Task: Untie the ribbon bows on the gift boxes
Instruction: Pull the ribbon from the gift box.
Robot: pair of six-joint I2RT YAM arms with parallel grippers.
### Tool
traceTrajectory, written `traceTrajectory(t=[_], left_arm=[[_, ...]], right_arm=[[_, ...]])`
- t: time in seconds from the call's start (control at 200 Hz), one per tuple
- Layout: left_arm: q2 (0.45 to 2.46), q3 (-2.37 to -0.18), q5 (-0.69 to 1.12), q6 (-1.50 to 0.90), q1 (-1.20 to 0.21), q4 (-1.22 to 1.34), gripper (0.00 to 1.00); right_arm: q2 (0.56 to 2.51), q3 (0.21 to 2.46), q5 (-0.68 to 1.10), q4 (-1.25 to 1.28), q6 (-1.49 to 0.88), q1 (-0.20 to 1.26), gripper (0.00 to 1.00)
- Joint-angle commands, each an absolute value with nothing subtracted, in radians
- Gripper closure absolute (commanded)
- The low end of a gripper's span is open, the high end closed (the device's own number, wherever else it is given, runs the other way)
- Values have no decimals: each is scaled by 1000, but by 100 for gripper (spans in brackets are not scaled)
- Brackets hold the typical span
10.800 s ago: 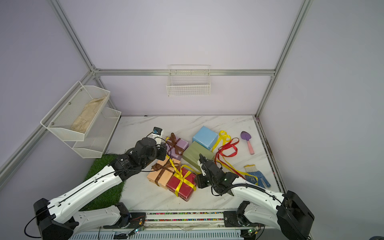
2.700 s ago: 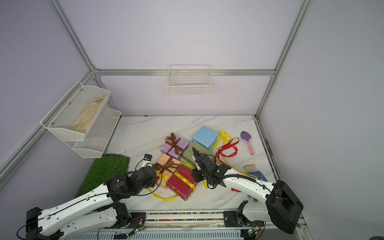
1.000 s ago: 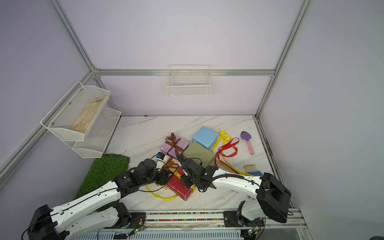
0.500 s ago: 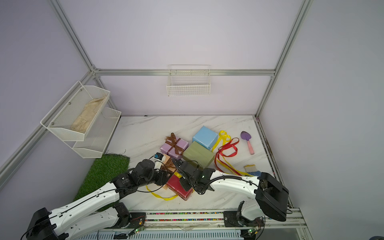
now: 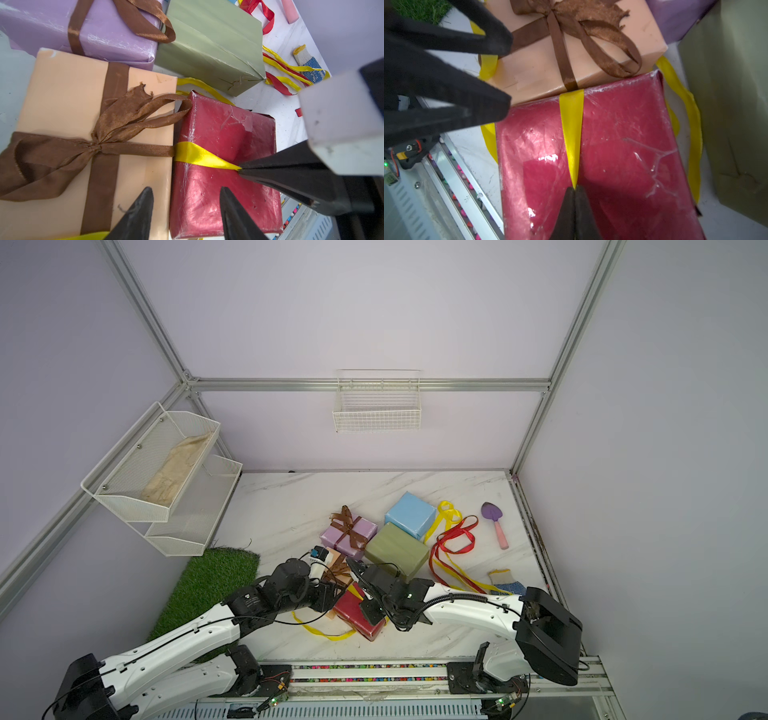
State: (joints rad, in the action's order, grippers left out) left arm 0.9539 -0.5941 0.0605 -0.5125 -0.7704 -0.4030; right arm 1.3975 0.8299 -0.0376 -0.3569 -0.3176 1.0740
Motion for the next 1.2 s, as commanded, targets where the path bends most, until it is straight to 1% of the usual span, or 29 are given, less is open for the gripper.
traceTrajectory(t=[0.0,0.195,0.315,0.46,0.56,0.665,0.985,1.195], left_arm=[[968,-591,107,-498,-764,-361,48],[977,-592,150,-481,-764,-339,50],[978,-594,173,-467,-764,-331,55],[1001,-595,201,-460,-766,-306,60],[1025,-594,148,-483,-773,-292,68],[1046,-595,110,-496,-787,-280,72],[1079,-595,0,-508,-856,-249,75],[1151,-617,-60,-518,-904,-241,79]], right_arm=[[1382,817,-40,-342,-329,1081,100],[1361,843,-139,-359,-388,1049,100],[1310,874,-168,-357,-398,1025,100],[1302,937,-169,-362,-370,1020,100],[1313,981,-199,-379,-365,1019,100],[1313,1008,-225,-388,-364,1017,100],[1282,1106,-276,-431,-303,1007,100],[1287,1176,-276,-459,-267,1003,100]])
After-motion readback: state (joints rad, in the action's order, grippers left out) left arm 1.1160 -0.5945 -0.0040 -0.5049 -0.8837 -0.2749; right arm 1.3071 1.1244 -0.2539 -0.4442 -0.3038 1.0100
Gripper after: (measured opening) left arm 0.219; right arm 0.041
